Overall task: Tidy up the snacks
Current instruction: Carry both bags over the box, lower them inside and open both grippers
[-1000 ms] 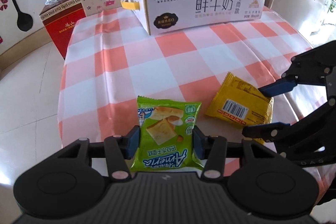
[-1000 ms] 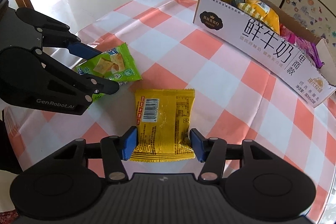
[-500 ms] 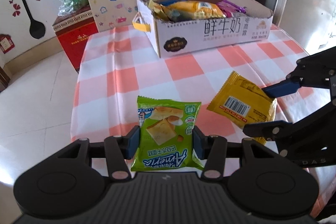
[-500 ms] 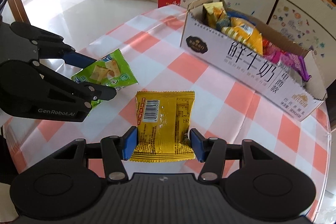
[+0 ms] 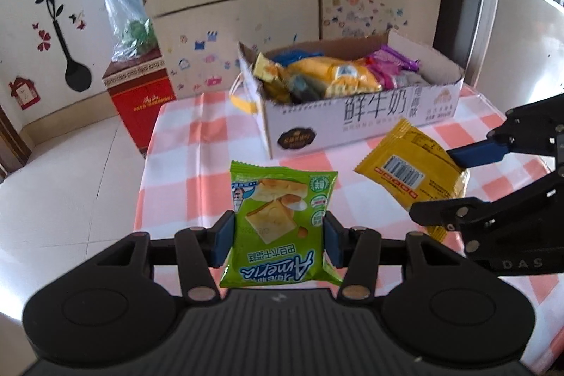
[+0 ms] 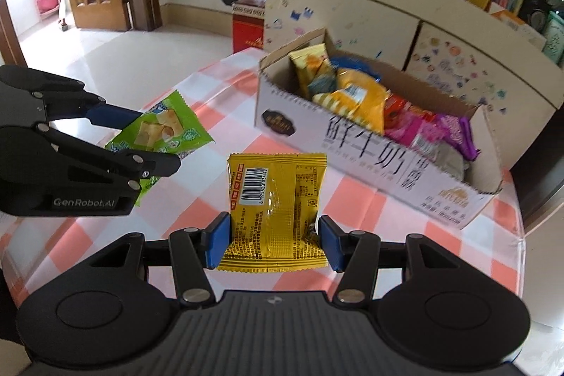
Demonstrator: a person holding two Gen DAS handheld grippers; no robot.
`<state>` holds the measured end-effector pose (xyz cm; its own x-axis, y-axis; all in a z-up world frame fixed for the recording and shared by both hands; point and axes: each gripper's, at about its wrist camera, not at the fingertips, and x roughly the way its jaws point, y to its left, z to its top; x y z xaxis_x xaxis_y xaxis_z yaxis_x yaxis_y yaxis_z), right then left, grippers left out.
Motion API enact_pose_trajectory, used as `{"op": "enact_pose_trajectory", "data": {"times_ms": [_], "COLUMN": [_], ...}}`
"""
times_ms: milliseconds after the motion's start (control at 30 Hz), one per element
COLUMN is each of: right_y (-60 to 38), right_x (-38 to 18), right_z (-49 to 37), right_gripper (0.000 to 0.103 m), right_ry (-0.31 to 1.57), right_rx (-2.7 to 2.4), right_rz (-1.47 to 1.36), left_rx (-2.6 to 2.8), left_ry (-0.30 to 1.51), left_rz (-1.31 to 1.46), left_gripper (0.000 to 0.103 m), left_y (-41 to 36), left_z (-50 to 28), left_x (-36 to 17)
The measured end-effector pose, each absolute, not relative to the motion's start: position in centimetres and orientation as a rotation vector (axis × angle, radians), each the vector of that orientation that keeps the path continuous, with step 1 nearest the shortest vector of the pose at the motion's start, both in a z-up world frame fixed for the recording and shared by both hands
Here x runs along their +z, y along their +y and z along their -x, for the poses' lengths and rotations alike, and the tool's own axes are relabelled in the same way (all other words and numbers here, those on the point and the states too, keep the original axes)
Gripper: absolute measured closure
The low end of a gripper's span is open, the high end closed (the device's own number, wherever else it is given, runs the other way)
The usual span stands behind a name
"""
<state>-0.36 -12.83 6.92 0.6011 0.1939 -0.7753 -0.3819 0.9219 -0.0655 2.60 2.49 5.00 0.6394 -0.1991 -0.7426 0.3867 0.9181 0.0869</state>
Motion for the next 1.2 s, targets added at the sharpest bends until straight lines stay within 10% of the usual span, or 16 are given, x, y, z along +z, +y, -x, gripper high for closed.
{"op": "enact_pose_trajectory", "data": {"times_ms": [1200], "right_y": [-21.7], "right_x": [12.5], "right_z": [-5.9], "right_gripper": [0.042], "right_ry": [0.666], "right_rx": [0.120], "right_rz": [0.066], "left_rx": [-0.348], "left_ry": [0.646], "left_rz": [-0.186], "left_gripper": [0.052], "left_y": [-5.1], "left_z": [-10.7], "left_x": [10.1]}}
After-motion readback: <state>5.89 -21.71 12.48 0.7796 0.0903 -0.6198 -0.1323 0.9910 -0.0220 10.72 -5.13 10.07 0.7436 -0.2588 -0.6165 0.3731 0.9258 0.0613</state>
